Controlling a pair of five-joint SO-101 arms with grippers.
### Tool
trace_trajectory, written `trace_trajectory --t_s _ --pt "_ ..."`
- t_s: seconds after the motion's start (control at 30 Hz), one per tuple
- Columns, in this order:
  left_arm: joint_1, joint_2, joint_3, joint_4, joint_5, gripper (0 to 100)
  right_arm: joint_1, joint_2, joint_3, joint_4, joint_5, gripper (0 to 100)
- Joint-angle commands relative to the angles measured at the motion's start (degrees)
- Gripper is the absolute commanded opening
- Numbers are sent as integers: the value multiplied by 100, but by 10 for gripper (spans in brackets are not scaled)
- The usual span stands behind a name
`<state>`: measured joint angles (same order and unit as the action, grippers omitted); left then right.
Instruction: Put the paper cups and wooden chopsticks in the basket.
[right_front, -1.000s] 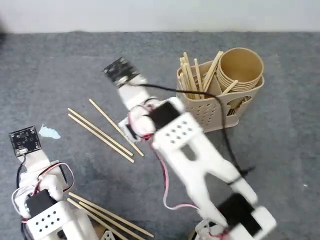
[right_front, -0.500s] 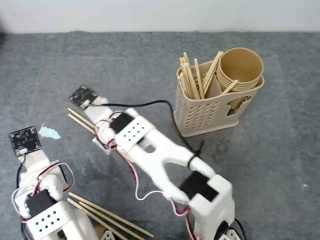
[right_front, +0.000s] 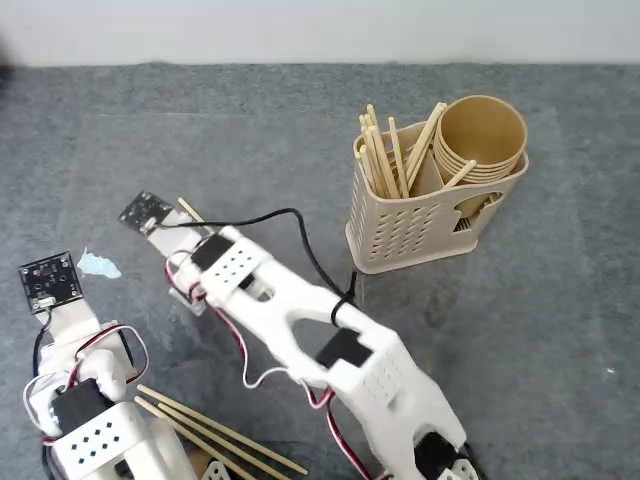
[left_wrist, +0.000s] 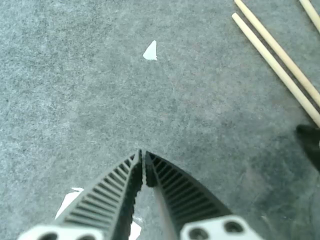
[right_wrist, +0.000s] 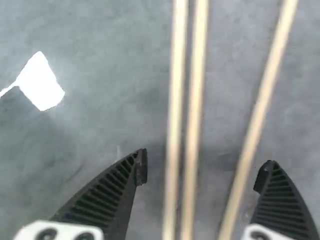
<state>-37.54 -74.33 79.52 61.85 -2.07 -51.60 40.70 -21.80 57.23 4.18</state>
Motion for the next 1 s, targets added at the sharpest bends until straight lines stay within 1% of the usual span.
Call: trace_trajectory --t_s 0.0,0.27,0.33,0.47,0.53,0.67,0.77,0.97 --pt "-44 -70 -101 -123 -9 13 207 136 -624 -48 35 347" --pt "-44 -70 -101 -123 -9 13 215 769 -1037 57 35 334" --pt "-44 -70 -101 -123 -9 13 224 901 -1231 233 35 276" --pt "-35 -70 -92 -123 -9 13 233 1130 -1679 558 35 112" --pt "-35 -70 -92 -123 -9 13 233 1244 -1855 699 35 74" --pt "-35 -70 -92 -123 -9 13 286 1411 -2189 1068 35 46" --pt "-35 -70 -92 -123 -9 13 347 1429 -2224 1218 53 4" --pt "-35 -70 -92 -123 -9 13 426 1376 -2259 1666 70 8"
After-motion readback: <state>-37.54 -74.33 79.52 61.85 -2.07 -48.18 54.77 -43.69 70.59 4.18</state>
